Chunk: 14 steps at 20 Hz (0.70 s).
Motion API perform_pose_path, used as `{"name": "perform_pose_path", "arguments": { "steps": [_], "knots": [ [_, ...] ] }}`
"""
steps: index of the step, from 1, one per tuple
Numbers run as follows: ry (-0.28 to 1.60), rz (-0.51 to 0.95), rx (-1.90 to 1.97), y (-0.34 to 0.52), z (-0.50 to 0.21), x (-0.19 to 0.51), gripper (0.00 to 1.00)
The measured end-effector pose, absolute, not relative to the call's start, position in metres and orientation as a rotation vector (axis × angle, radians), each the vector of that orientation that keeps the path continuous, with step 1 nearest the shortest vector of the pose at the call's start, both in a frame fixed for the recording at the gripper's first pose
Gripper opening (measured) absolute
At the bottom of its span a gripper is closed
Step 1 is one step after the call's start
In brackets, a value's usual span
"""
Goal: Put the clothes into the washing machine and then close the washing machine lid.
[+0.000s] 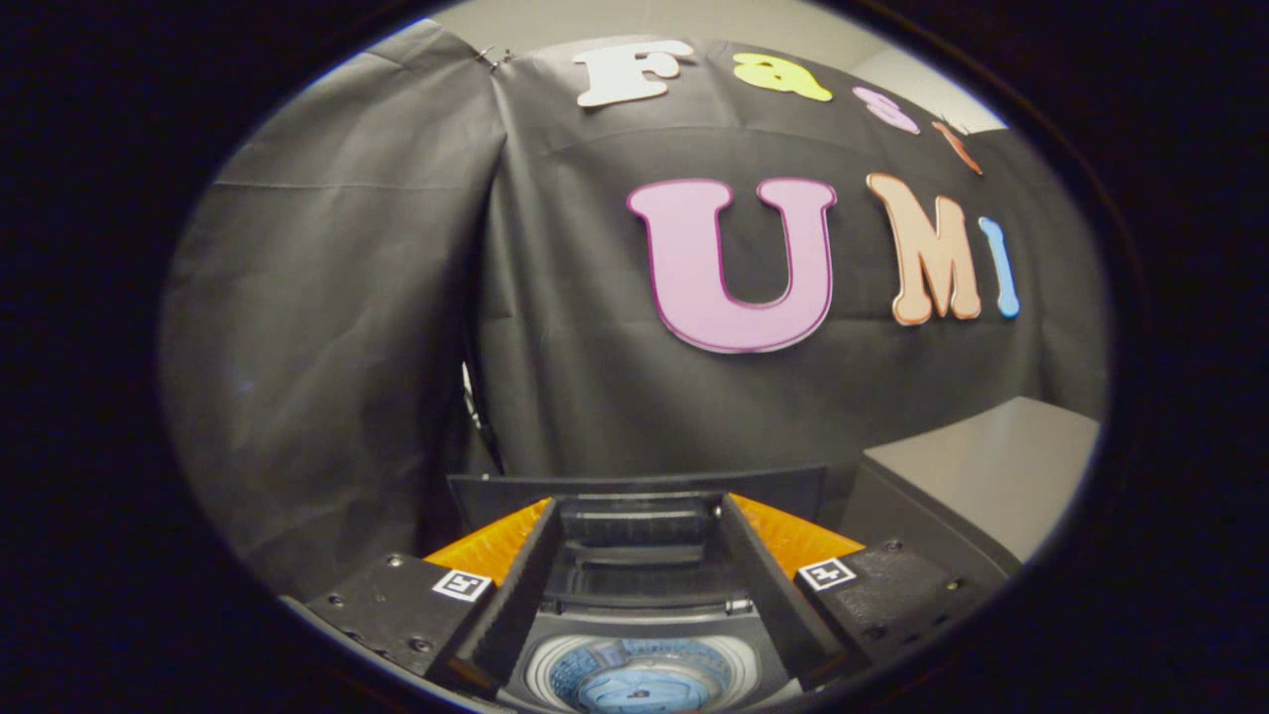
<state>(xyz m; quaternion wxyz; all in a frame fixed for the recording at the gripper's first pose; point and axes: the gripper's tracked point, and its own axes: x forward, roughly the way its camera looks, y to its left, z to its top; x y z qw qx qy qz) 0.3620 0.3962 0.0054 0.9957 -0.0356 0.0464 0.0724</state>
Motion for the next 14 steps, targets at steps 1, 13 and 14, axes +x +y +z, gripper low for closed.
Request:
{"name": "perform_pose_path", "arguments": {
  "steps": [1, 13, 14],
  "knots": [
    [0.064, 0.147, -0.063, 0.401, 0.014, 0.37, 0.97],
    [0.034, 0.061, -0.124, 0.414, 0.005, 0.461, 0.96],
    [0.025, 0.046, -0.14, 0.414, 0.003, 0.47, 0.96]
  ]
}}
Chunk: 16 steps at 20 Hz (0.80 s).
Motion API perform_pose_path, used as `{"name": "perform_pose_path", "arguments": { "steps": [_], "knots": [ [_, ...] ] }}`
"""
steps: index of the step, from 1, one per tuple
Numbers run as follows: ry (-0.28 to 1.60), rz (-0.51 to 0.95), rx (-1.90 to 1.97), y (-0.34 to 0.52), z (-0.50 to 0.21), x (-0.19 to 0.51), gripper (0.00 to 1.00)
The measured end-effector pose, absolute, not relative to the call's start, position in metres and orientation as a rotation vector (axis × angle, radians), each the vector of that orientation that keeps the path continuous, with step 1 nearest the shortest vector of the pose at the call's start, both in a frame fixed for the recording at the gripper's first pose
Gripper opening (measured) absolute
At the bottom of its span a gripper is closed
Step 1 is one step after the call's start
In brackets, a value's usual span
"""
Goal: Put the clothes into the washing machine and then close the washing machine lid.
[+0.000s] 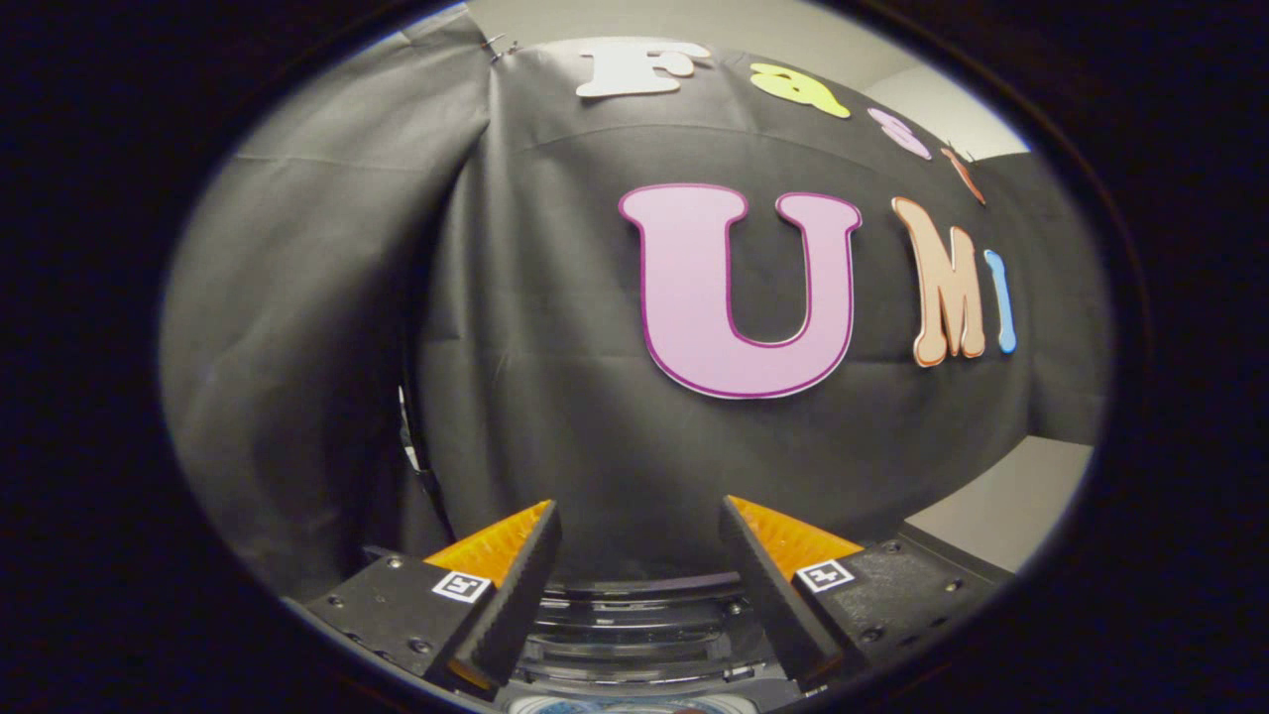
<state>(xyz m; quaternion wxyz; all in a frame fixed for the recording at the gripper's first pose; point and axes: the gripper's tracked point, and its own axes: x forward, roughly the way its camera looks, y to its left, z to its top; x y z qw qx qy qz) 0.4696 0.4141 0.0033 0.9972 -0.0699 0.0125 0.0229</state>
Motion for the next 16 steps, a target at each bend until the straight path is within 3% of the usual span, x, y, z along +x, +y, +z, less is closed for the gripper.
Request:
{"name": "perform_pose_path", "arguments": {
  "steps": [9, 12, 16],
  "knots": [
    [0.073, 0.02, -0.232, 0.408, -0.032, 0.504, 0.97],
    [0.127, 0.056, -0.076, 0.404, -0.052, 0.506, 0.95],
    [0.076, 0.07, -0.106, 0.405, -0.042, 0.5, 0.97]
  ]
}}
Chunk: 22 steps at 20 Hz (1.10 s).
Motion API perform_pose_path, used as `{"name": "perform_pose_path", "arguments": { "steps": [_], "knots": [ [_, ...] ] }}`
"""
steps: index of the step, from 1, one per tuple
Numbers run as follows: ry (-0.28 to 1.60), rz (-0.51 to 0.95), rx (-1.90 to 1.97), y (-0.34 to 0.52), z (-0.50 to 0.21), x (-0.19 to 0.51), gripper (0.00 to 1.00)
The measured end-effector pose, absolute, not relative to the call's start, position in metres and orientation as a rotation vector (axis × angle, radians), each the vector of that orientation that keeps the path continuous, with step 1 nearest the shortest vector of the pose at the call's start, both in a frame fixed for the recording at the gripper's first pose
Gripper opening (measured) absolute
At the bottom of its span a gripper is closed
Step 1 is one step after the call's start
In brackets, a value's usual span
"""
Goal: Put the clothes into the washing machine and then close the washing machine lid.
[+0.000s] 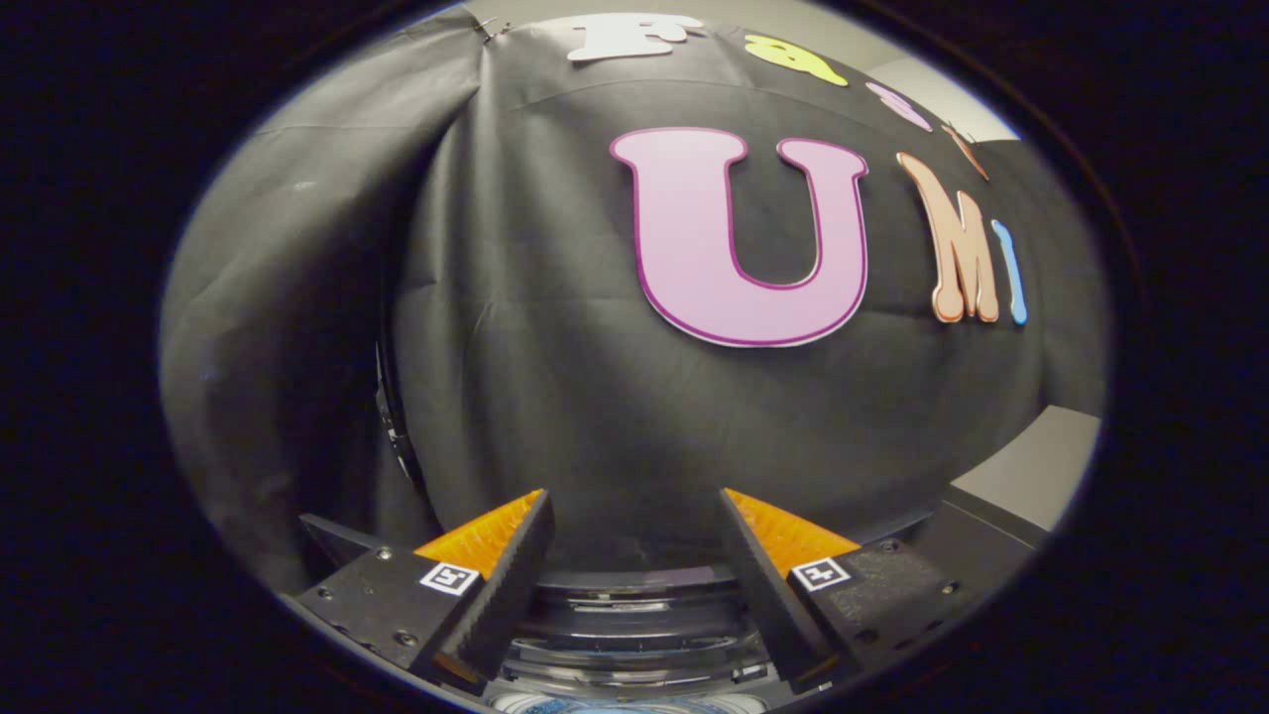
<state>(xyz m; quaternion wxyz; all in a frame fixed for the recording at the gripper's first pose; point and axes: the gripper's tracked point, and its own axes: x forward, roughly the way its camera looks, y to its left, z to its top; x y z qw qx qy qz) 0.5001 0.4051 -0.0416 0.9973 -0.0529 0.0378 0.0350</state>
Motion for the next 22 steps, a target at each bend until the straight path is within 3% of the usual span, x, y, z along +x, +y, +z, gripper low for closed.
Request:
{"name": "perform_pose_path", "arguments": {
  "steps": [22],
  "knots": [
    [-0.021, 0.059, -0.098, 0.401, -0.032, 0.488, 0.98]
  ]
}}
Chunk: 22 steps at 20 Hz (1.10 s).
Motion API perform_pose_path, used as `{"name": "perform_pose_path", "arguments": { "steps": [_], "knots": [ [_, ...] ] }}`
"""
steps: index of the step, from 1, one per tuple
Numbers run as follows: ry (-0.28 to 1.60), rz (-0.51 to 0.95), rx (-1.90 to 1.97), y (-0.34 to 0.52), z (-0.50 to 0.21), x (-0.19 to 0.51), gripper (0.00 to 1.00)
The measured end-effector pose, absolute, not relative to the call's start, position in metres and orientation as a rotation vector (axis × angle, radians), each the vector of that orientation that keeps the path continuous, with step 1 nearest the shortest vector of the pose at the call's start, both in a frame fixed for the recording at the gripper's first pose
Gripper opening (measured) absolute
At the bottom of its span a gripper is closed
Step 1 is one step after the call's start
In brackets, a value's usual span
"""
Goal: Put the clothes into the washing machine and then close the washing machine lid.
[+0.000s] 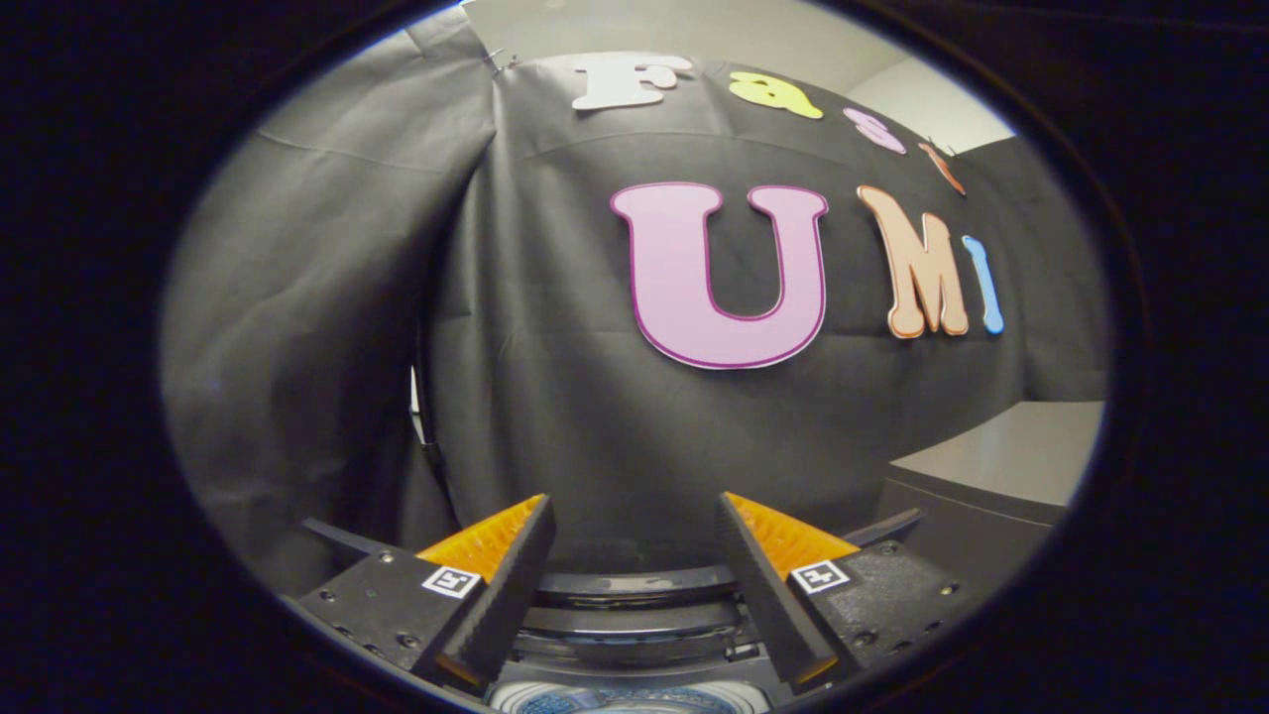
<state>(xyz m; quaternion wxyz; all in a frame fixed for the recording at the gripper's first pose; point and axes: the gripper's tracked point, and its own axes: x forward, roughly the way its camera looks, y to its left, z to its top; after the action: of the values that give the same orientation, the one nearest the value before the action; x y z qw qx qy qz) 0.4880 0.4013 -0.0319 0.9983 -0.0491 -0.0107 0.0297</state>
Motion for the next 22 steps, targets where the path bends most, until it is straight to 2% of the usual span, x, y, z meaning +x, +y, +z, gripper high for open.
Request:
{"name": "perform_pose_path", "arguments": {
  "steps": [22],
  "knots": [
    [-0.03, 0.052, -0.097, 0.3996, -0.0274, 0.4893, 0.98]
  ]
}}
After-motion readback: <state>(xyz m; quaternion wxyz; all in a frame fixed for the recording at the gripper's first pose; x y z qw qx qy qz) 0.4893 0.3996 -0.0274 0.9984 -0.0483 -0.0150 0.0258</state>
